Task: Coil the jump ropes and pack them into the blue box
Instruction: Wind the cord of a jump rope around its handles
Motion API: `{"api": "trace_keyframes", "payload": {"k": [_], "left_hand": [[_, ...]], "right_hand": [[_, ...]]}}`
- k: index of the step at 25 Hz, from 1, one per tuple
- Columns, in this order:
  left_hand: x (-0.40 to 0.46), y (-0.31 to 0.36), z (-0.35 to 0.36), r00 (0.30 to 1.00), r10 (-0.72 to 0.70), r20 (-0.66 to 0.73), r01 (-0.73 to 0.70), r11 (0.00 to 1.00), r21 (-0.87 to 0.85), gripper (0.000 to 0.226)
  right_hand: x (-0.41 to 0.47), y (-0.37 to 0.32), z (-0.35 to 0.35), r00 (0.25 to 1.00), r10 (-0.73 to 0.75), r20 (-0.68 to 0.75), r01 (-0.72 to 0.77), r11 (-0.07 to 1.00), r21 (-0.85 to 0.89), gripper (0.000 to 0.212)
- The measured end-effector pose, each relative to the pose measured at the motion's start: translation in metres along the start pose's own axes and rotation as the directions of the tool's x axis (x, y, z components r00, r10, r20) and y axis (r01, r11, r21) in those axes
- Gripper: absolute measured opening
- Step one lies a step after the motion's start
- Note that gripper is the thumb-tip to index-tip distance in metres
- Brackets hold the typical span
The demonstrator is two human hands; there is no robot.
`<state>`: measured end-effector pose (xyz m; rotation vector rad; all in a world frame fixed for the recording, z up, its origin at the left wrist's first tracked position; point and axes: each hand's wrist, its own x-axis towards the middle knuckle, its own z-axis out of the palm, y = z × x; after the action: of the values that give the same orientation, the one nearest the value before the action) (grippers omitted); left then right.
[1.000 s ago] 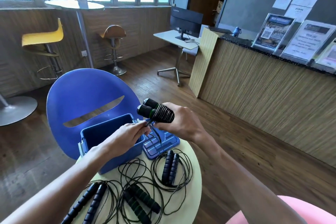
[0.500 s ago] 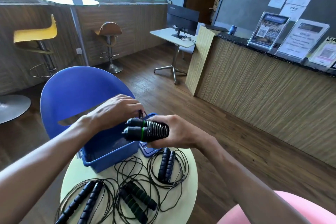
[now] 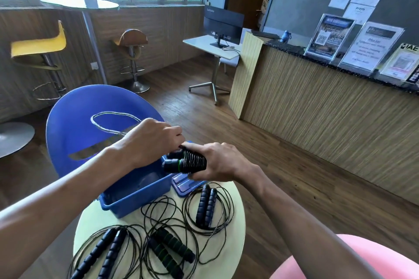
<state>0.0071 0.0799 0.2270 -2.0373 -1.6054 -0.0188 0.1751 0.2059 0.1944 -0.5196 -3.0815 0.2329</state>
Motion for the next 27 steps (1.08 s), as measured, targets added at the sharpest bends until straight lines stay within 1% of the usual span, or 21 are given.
{"api": "trace_keyframes", "payload": {"k": [1, 2, 3, 4, 5, 6, 7, 8, 9, 10, 11, 12, 14, 15, 16, 18, 20, 21, 22, 24, 27], "left_hand": [[0.001, 0.006, -0.001, 0.996, -0.089, 0.028, 0.09, 0.996, -0.027, 0.03], [0.003, 0.011, -0.003, 0.97, -0.232, 0.076, 0.237, 0.97, -0.061, 0.022], [0.005, 0.017, -0.004, 0.903, -0.391, 0.177, 0.413, 0.904, -0.107, 0.015], [0.006, 0.023, -0.005, 0.791, -0.507, 0.342, 0.589, 0.782, -0.204, 0.017], [0.006, 0.028, -0.003, 0.679, -0.535, 0.502, 0.726, 0.589, -0.354, 0.018], [0.007, 0.03, 0.0, 0.6, -0.501, 0.624, 0.798, 0.314, -0.515, 0.017], [0.007, 0.032, 0.003, 0.565, -0.431, 0.704, 0.786, 0.022, -0.617, 0.017], [0.005, 0.033, 0.004, 0.571, -0.336, 0.75, 0.725, -0.223, -0.652, 0.018], [0.003, 0.031, 0.005, 0.605, -0.235, 0.761, 0.657, -0.392, -0.643, 0.018], [-0.001, 0.029, 0.004, 0.646, -0.146, 0.749, 0.619, -0.473, -0.627, 0.019], [-0.004, 0.027, 0.004, 0.686, -0.067, 0.725, 0.608, -0.494, -0.621, 0.021], [-0.006, 0.026, 0.006, 0.718, 0.002, 0.696, 0.608, -0.487, -0.627, 0.024], [-0.008, 0.027, 0.014, 0.742, 0.059, 0.667, 0.611, -0.467, -0.639, 0.031], [-0.008, 0.031, 0.019, 0.749, 0.048, 0.661, 0.596, -0.484, -0.64, 0.032], [-0.008, 0.036, 0.026, 0.76, 0.015, 0.649, 0.559, -0.525, -0.642, 0.032], [-0.01, 0.048, 0.039, 0.786, -0.091, 0.611, 0.415, -0.654, -0.632, 0.03], [-0.01, 0.06, 0.048, 0.788, -0.193, 0.585, 0.266, -0.751, -0.605, 0.026], [-0.01, 0.065, 0.05, 0.773, -0.237, 0.589, 0.218, -0.773, -0.596, 0.025], [-0.009, 0.069, 0.05, 0.751, -0.275, 0.6, 0.199, -0.772, -0.603, 0.025], [-0.004, 0.073, 0.047, 0.698, -0.337, 0.632, 0.226, -0.734, -0.641, 0.028], [0.004, 0.075, 0.04, 0.586, -0.44, 0.68, 0.272, -0.684, -0.677, 0.038]], "right_hand": [[0.003, 0.002, 0.0, 0.998, 0.013, -0.054, -0.015, 0.999, -0.034, 0.078], [0.005, 0.004, 0.0, 0.994, 0.035, -0.103, -0.042, 0.997, -0.061, 0.076], [0.006, 0.007, -0.001, 0.988, 0.063, -0.144, -0.075, 0.994, -0.078, 0.074], [0.006, 0.008, -0.002, 0.981, 0.093, -0.173, -0.109, 0.991, -0.084, 0.074], [0.006, 0.009, -0.002, 0.973, 0.118, -0.197, -0.136, 0.987, -0.082, 0.074], [0.005, 0.01, -0.001, 0.966, 0.137, -0.22, -0.159, 0.984, -0.081, 0.074], [0.005, 0.01, -0.001, 0.958, 0.152, -0.242, -0.177, 0.981, -0.082, 0.074], [0.004, 0.011, -0.001, 0.952, 0.162, -0.26, -0.19, 0.978, -0.085, 0.074], [0.003, 0.011, 0.0, 0.947, 0.165, -0.276, -0.195, 0.977, -0.087, 0.074], [0.002, 0.012, 0.001, 0.942, 0.162, -0.294, -0.195, 0.977, -0.087, 0.074], [0.002, 0.013, 0.002, 0.936, 0.156, -0.314, -0.191, 0.978, -0.081, 0.075], [0.001, 0.012, 0.002, 0.931, 0.153, -0.331, -0.187, 0.98, -0.074, 0.076], [0.001, 0.011, 0.003, 0.928, 0.161, -0.336, -0.186, 0.981, -0.044, 0.081], [0.002, 0.01, 0.003, 0.927, 0.172, -0.332, -0.191, 0.981, -0.025, 0.079], [0.002, 0.011, 0.003, 0.926, 0.18, -0.331, -0.196, 0.981, -0.014, 0.078], [0.001, 0.013, 0.004, 0.922, 0.194, -0.335, -0.208, 0.978, -0.009, 0.079], [0.001, 0.016, 0.007, 0.917, 0.215, -0.335, -0.229, 0.973, -0.003, 0.081], [0.001, 0.016, 0.009, 0.914, 0.229, -0.335, -0.241, 0.971, 0.007, 0.081], [0.002, 0.017, 0.011, 0.909, 0.246, -0.337, -0.254, 0.967, 0.02, 0.079], [0.004, 0.017, 0.015, 0.891, 0.287, -0.353, -0.286, 0.957, 0.058, 0.074], [0.007, 0.018, 0.02, 0.877, 0.32, -0.357, -0.316, 0.946, 0.071, 0.077]]}}
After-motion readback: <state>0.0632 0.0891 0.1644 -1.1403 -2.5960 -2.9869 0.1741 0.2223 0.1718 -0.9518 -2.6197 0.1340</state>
